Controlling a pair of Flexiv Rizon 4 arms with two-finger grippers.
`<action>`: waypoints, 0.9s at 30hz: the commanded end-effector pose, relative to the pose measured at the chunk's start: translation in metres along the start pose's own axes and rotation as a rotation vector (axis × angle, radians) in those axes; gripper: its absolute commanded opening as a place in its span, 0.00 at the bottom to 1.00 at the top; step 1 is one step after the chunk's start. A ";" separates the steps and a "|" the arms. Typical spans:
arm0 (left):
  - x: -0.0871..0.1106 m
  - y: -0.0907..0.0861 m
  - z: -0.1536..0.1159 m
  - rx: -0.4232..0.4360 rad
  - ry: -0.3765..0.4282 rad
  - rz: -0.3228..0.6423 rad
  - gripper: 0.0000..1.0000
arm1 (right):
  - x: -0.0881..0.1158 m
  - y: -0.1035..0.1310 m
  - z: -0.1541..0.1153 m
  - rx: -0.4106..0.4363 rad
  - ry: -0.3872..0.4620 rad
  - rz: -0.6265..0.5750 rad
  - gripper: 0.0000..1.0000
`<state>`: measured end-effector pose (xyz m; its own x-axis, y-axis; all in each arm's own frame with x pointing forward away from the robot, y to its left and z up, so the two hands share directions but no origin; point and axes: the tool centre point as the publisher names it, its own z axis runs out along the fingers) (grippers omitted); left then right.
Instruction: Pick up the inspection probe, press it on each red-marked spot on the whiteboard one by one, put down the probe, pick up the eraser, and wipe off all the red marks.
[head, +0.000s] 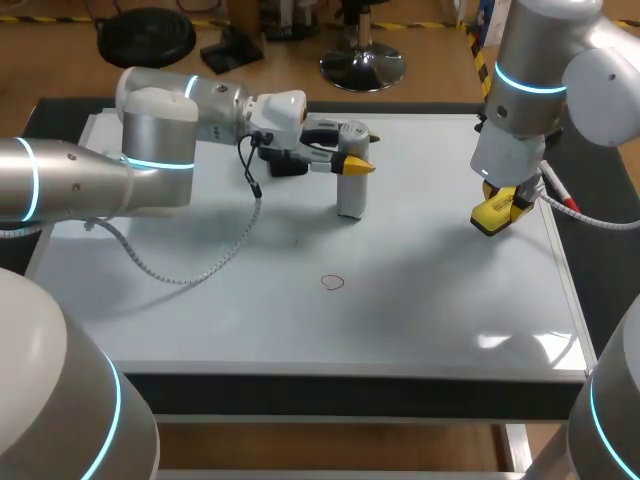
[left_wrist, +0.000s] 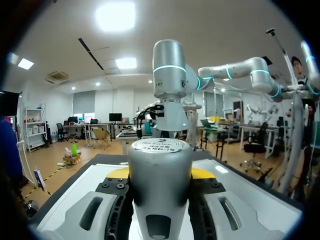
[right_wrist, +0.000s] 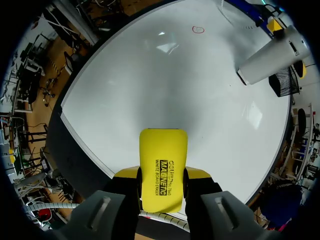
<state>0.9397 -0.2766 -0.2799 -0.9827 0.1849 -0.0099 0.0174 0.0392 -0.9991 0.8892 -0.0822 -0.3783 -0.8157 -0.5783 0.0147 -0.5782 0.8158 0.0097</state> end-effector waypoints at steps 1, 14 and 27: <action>0.000 0.004 -0.001 -0.001 0.000 -0.002 0.00 | 0.000 -0.001 0.000 0.002 0.002 -0.001 0.00; 0.000 0.003 -0.002 0.001 -0.005 0.001 0.00 | 0.000 -0.001 0.000 0.002 0.002 -0.001 0.00; -0.004 -0.013 -0.006 0.006 0.034 0.026 0.00 | 0.000 -0.001 0.000 0.002 0.002 -0.001 0.00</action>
<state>0.9390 -0.2736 -0.2719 -0.9785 0.2026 -0.0381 0.0438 0.0236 -0.9988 0.8892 -0.0822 -0.3783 -0.8157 -0.5782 0.0147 -0.5782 0.8159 0.0097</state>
